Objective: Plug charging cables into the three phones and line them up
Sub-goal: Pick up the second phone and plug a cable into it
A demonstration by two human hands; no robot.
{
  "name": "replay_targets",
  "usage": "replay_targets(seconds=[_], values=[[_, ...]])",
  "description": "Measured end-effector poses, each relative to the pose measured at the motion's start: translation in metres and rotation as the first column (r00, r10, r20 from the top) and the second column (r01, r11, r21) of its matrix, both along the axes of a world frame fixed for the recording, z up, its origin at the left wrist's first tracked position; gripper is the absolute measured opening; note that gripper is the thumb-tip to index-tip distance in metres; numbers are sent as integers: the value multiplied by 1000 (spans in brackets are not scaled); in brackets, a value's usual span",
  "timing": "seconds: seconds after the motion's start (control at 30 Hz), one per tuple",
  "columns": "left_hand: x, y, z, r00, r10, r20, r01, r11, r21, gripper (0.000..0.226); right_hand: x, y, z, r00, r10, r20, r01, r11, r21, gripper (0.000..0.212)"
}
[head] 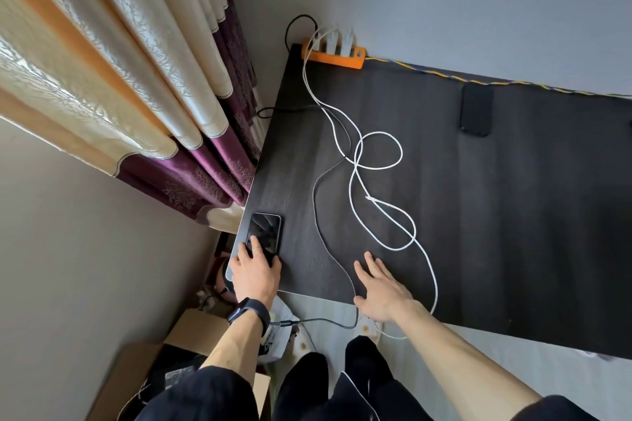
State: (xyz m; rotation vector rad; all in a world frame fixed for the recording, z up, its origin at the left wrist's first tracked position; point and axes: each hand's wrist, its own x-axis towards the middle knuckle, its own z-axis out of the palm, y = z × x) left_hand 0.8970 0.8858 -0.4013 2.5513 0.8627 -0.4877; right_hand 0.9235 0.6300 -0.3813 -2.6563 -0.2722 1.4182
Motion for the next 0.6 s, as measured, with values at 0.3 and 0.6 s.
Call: replay_targets(seconds=[0.3,0.6], values=[[-9,15,-7,999,-44,27,45,998,-50,75,-5,-3,-1,999,-42,16,41,997,68,77],[36,-51,27,956,-292,38,293,956,-6,67,15,-34,62,896,-406,180,329,879,345,51]])
